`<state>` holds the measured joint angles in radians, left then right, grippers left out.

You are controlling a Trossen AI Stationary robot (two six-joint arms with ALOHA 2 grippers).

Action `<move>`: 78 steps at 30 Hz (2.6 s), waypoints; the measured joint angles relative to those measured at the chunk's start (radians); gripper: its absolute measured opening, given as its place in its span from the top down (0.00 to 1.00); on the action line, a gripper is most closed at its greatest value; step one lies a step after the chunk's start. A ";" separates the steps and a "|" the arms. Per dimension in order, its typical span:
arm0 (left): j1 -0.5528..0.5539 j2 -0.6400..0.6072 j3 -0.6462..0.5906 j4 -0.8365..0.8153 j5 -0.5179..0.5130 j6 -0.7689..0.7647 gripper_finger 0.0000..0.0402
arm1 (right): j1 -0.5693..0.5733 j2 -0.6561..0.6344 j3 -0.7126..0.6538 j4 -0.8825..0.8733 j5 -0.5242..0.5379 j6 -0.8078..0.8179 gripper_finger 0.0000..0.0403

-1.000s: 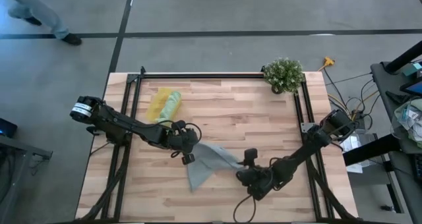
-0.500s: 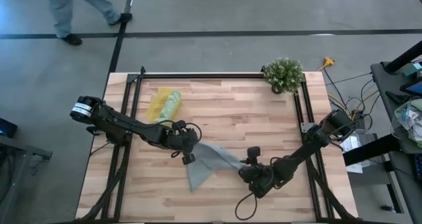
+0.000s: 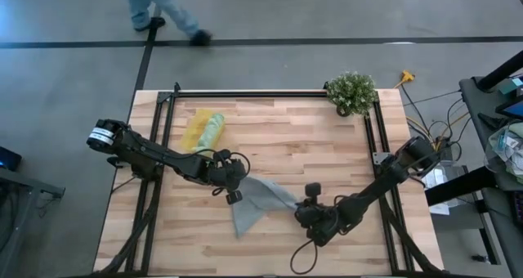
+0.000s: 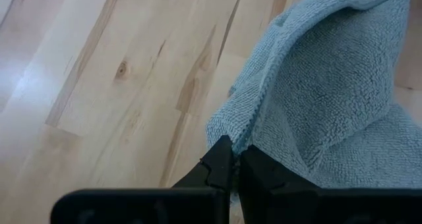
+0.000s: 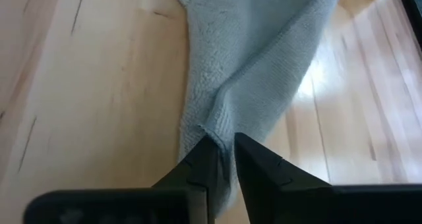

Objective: Roll microfiber towels into tight, uniform cylinder then place into a basket
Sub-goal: Fold the gray towel

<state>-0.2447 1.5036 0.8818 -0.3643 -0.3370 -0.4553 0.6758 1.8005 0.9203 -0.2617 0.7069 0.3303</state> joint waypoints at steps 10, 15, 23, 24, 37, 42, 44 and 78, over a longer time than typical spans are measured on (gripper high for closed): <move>0.001 0.000 -0.002 -0.002 0.000 0.000 1.00 | -0.002 0.077 -0.001 0.060 0.003 -0.047 0.88; 0.001 0.000 -0.003 -0.001 0.000 0.000 1.00 | -0.002 0.080 0.002 0.060 0.028 -0.045 0.92; 0.001 0.000 0.002 -0.002 0.000 0.046 1.00 | 0.008 0.073 0.031 0.055 0.079 -0.066 0.98; 0.001 0.000 0.002 -0.002 0.000 0.050 1.00 | 0.012 0.069 0.039 0.048 0.087 -0.072 0.98; -0.012 -0.078 0.002 -0.003 0.000 0.078 1.00 | 0.109 0.051 0.274 -0.218 0.128 -0.098 0.98; -0.062 -0.133 0.006 -0.004 -0.011 0.077 1.00 | 0.149 0.051 0.398 -0.355 0.227 -0.019 0.98; -0.095 -0.153 0.014 -0.002 -0.039 0.090 1.00 | 0.161 0.051 0.456 -0.424 0.283 0.010 0.98; -0.612 -0.165 0.171 0.355 -0.658 0.523 1.00 | 0.300 0.049 0.780 -0.773 0.503 0.146 0.98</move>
<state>-0.8566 1.3384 1.0528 -0.0094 -0.9949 0.0674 0.9754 1.8500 1.7004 -1.0352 1.2095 0.4765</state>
